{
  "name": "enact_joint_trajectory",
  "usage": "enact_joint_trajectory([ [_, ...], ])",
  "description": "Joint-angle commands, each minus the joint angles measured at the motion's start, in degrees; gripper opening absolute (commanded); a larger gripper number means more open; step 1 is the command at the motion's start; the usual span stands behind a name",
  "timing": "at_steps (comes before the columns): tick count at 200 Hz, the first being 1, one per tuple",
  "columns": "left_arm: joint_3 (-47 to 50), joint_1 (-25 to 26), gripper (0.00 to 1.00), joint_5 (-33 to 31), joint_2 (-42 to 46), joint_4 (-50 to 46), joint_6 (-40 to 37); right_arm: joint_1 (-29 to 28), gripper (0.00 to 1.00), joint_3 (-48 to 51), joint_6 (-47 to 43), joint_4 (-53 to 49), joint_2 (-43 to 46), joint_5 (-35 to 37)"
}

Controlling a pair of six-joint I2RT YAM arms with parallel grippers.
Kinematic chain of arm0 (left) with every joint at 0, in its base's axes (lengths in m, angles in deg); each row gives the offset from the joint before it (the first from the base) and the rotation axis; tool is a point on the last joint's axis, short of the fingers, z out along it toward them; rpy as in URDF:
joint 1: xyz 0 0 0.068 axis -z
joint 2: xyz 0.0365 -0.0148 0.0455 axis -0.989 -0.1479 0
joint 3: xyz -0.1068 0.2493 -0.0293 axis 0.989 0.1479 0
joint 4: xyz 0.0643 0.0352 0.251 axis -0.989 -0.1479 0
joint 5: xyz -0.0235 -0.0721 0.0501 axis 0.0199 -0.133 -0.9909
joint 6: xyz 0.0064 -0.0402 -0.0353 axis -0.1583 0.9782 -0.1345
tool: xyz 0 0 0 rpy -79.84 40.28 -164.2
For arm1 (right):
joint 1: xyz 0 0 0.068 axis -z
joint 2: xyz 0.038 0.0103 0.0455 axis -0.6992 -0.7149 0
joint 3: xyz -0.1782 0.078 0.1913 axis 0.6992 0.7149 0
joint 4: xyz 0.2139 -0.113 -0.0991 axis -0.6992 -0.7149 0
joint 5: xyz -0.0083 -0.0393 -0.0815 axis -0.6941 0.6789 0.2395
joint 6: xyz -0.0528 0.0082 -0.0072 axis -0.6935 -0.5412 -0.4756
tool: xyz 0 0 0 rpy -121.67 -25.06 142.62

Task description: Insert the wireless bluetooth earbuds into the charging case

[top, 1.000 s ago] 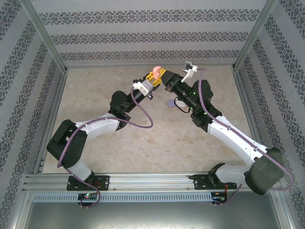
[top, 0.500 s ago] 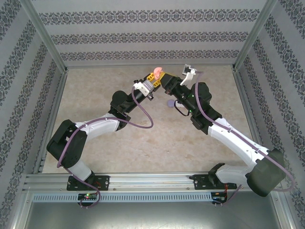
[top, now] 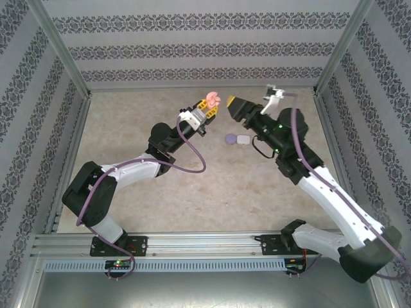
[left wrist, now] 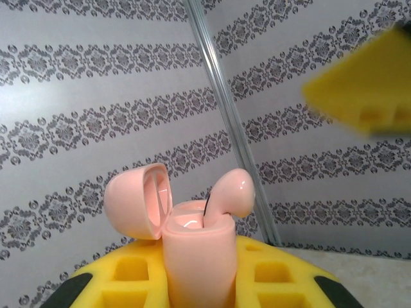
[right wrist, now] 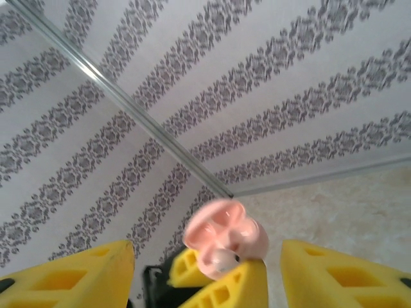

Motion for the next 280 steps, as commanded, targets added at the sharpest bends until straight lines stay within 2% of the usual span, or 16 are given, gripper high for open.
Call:
enact_joint_trajectory([
  [1,1.74,0.48,0.0,1.85,2.08,-0.9,1.55,1.82,0.54,-4.71,-1.98,-11.9,1.07,-2.5],
  [5,1.92,0.48,0.0,2.22,2.22,-1.22,1.53,2.14,0.51,-5.28,-2.15,-13.2,0.81,-2.84],
  [29,2.79,0.48,0.0,5.28,3.18,-4.01,1.73,3.76,0.22,-9.79,-3.09,-22.55,-2.86,-6.67],
  [53,3.25,0.48,0.0,8.33,4.06,-6.4,2.37,3.69,0.0,-12.36,-4.35,-27.59,-6.8,-9.34],
  [101,4.54,0.48,0.0,10.35,4.5,-6.8,3.59,1.98,0.0,-15.07,-6.72,-34.34,-11.15,-8.49],
  [246,5.61,0.48,0.0,10.43,3.89,-5.76,4.21,-6.62,0.0,-23.47,-8.59,-39.64,-17.36,-5.82],
  [280,5.97,0.53,0.0,10.06,3.87,-5.08,4.54,-7.03,0.0,-24.47,-8.42,-39.67,-17.62,-4.84],
])
